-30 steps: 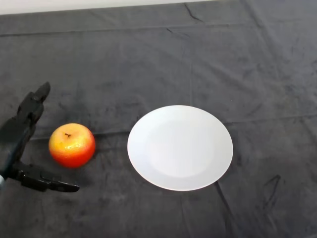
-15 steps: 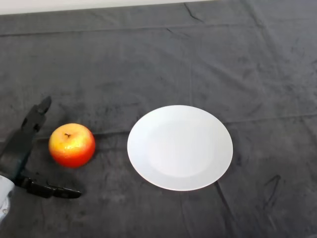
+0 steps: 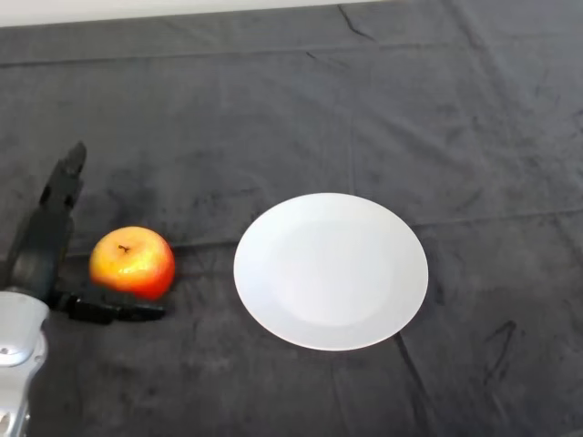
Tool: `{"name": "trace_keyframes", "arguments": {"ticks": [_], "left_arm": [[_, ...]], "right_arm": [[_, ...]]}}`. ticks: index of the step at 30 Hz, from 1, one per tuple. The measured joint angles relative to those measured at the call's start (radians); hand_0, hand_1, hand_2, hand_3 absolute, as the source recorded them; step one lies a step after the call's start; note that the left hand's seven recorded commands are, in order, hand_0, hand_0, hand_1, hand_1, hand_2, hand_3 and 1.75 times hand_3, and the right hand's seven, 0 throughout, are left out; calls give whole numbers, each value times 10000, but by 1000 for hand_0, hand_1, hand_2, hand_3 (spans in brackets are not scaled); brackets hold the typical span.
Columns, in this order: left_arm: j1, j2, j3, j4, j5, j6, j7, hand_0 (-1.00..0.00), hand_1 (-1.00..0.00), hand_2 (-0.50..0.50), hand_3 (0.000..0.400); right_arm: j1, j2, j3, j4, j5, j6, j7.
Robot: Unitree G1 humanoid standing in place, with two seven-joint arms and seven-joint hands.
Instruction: Move the apple to the plate
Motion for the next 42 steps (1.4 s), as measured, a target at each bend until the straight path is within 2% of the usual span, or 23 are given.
{"name": "trace_keyframes", "arguments": {"ticks": [10, 11, 12, 13, 28, 42], "left_arm": [[-124, -69, -128, 286, -12, -169, -194, 0, -12, 6, 5], [-159, -69, -151, 329, -17, -170, -216, -184, -306, 61, 122], [-196, -69, -170, 378, -19, -171, -235, -588, -702, 57, 281], [-256, -67, -202, 437, -20, -172, -256, -1000, -1000, 0, 400], [-382, -65, -509, 412, -2, -126, -414, -1000, -1000, 0, 400], [-459, -44, -875, -863, 143, 1215, -570, -1000, -1000, 0, 400]], "right_arm": [[1, 0, 2, -8, 0, 1, 1], [1, 0, 1, -8, 0, 1, 1], [1, 0, 1, -8, 0, 1, 1], [2, 0, 0, -8, 0, 1, 1], [2, 0, 0, -21, -1, 1, 1], [3, 0, -1, -30, -2, 4, 1]]}}
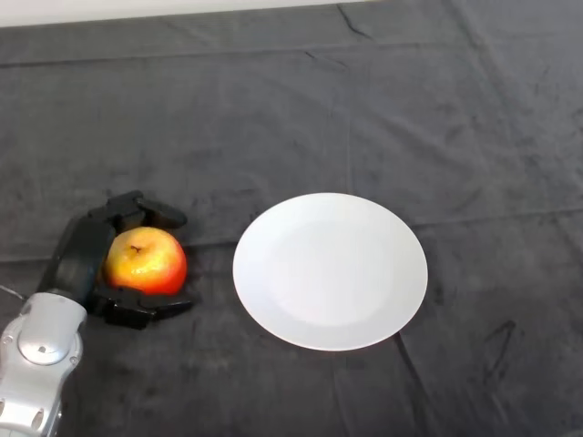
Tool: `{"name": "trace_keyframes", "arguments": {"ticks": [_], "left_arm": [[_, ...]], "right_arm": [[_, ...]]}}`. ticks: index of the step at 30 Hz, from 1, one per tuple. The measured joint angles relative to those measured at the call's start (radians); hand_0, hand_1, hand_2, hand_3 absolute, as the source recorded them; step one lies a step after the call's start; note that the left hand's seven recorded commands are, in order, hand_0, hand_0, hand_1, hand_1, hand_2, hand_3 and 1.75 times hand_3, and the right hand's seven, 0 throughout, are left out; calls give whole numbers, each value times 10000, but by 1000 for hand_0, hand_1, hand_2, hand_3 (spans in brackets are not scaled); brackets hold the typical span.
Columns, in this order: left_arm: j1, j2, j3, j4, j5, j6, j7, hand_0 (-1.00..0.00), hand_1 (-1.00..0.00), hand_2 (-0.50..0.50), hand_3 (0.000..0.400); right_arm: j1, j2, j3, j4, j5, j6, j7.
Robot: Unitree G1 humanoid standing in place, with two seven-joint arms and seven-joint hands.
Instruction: Move the apple to the plate
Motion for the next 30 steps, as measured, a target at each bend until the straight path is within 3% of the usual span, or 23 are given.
{"name": "trace_keyframes", "arguments": {"ticks": [13, 22, 30], "left_arm": [[-378, -39, -545, -1586, 304, 638, -5, -1000, -1000, 0, 400], [-484, -242, -873, -1607, 309, 637, -110, -1000, -1000, 0, 400], [-996, -389, -1518, -1602, 317, 614, -158, -1000, -1000, 0, 400]], "right_arm": [[4, 0, -3, -23, 0, 3, 1], [4, 0, -6, -30, 0, 3, 2], [4, -1, -8, -42, -2, 4, 2]]}}
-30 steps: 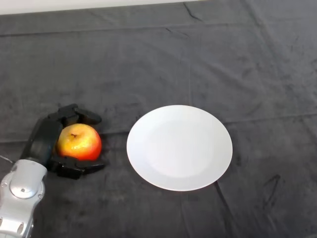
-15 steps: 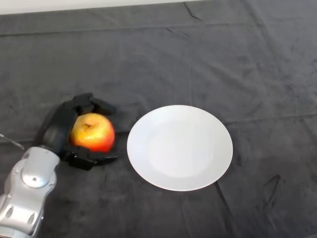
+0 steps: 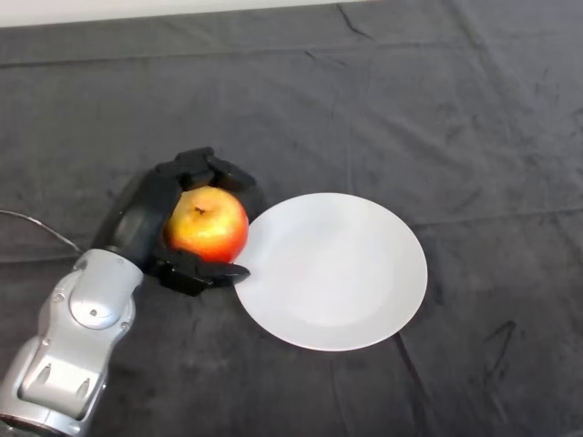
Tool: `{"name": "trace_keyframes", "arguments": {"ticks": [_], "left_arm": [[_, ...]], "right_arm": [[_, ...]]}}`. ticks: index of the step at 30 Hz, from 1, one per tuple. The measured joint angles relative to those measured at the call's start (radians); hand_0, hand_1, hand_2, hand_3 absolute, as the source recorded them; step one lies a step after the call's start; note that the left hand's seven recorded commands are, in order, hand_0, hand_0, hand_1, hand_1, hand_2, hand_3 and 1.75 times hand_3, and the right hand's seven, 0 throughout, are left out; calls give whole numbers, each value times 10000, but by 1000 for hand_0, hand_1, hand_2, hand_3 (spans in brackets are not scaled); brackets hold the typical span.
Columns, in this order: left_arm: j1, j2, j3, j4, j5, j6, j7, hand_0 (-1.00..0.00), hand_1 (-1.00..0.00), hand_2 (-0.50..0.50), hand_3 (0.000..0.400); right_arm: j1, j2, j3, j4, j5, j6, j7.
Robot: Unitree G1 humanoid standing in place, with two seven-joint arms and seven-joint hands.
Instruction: Move the apple to the plate
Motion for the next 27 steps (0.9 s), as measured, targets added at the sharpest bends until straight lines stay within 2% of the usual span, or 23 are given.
{"name": "trace_keyframes", "arguments": {"ticks": [11, 16, 27], "left_arm": [[-1090, -416, -645, 920, 92, -368, 1, -1000, -1000, 0, 400], [-1636, -735, -1088, 1913, 187, -594, 2, -1000, -1000, 0, 400], [-2085, -1275, -1726, 3028, 116, -1250, 124, -1000, -1000, 0, 400]], "right_arm": [[0, -2, -3, -25, 0, 0, 1], [-1, -3, -3, -32, 0, 0, 1], [-1, -13, -3, -41, 0, -1, 1]]}}
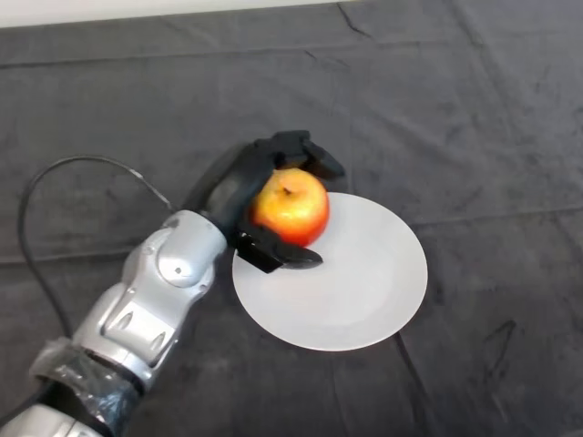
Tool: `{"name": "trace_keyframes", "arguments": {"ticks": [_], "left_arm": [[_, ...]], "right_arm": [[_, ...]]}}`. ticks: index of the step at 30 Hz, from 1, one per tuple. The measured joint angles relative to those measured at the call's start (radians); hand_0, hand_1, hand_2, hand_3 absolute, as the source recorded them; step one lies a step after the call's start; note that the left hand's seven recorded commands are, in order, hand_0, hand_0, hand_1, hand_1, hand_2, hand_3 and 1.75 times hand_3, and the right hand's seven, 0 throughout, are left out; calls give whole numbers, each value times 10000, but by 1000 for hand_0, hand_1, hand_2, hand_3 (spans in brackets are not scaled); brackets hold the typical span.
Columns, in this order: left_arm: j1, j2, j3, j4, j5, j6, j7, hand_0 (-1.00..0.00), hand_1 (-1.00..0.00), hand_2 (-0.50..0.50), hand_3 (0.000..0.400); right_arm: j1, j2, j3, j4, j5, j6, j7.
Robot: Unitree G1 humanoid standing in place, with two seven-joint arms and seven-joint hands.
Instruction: Move the apple to the plate
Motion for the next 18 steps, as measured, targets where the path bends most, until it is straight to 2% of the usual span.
{"name": "trace_keyframes", "arguments": {"ticks": [9, 18], "left_arm": [[-53, -233, -1034, 695, -320, -449, 93, -1000, -1000, 0, 400], [-82, -289, -1481, 925, -918, -758, 67, -1000, -1000, 0, 400]], "right_arm": [[0, 0, 0, 0, 0, -2, 0], [0, 0, 0, 0, 0, -2, 0]]}}
